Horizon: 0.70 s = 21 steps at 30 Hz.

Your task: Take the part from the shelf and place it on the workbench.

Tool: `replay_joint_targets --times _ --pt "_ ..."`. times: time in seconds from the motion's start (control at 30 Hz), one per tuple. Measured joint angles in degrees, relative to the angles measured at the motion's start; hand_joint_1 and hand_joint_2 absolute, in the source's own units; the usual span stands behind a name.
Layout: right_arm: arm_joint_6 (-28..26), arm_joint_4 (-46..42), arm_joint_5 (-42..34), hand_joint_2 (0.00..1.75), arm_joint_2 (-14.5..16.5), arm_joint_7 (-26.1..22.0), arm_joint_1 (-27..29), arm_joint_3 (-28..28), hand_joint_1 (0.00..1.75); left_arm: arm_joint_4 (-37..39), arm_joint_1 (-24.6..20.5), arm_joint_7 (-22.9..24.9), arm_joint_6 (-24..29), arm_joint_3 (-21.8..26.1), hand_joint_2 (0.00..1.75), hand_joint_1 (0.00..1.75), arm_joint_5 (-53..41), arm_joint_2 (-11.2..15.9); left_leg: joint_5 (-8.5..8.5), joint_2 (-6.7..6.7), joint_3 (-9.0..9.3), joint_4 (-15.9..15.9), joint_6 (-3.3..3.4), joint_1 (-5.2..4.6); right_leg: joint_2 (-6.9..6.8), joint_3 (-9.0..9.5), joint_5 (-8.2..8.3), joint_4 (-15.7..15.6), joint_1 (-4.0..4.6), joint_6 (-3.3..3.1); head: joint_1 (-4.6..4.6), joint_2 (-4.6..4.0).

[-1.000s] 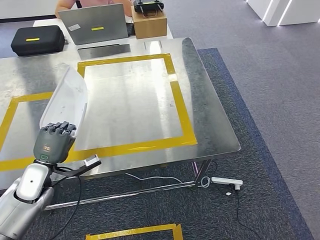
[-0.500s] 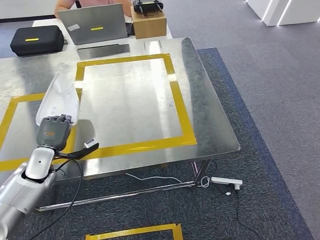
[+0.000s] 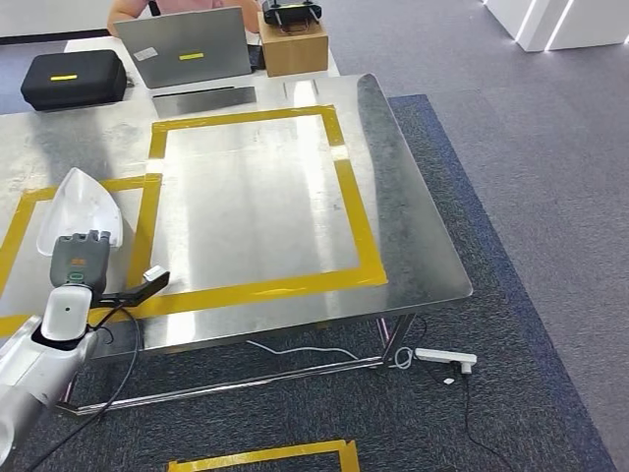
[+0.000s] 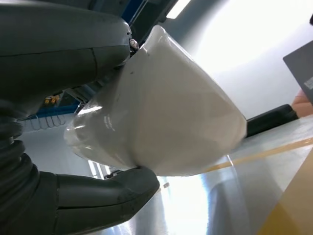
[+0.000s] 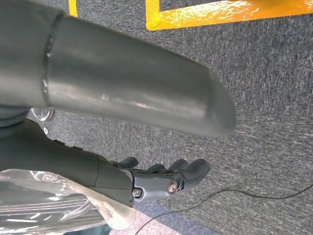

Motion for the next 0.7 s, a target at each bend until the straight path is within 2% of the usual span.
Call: replay_joint_targets --times 0.13,0.27,0.47,0.7 --pt "0.0 0.0 0.0 0.0 0.0 0.0 0.0 -0.01 0.0 0.04 0.0 0.0 -0.04 0.02 1.75 0.0 0.0 0.07 0.0 0.0 0.0 0.0 0.0 0.0 0.0 0.0 0.0 0.0 0.0 0.0 0.01 0.0" --pt "0.02 0.0 0.37 0.0 0.0 -0.06 0.01 -0.25 0.0 0.25 0.14 -0.98 -0.17 0.77 0.0 0.0 0.47 0.45 0.0 0.0 0.0 0.0 0.0 0.0 0.0 0.0 0.0 0.0 0.0 0.0 0.02 0.0" --pt "0.04 0.0 0.65 0.0 0.0 -0.16 0.01 -0.46 0.0 -0.06 0.64 -2.07 0.32 1.88 0.0 0.0 1.45 0.6 0.0 0.0 0.01 0.0 0.0 0.0 -0.01 0.01 0.0 0.0 0.0 0.0 0.02 0.0" --pt "0.03 0.0 0.97 0.0 0.02 -0.17 0.02 -0.81 0.0 -3.81 2.61 -2.77 1.9 3.25 0.0 0.0 2.65 1.28 0.0 0.0 0.01 0.0 0.0 0.0 -0.02 0.01 0.0 0.0 0.0 0.0 0.02 0.0"
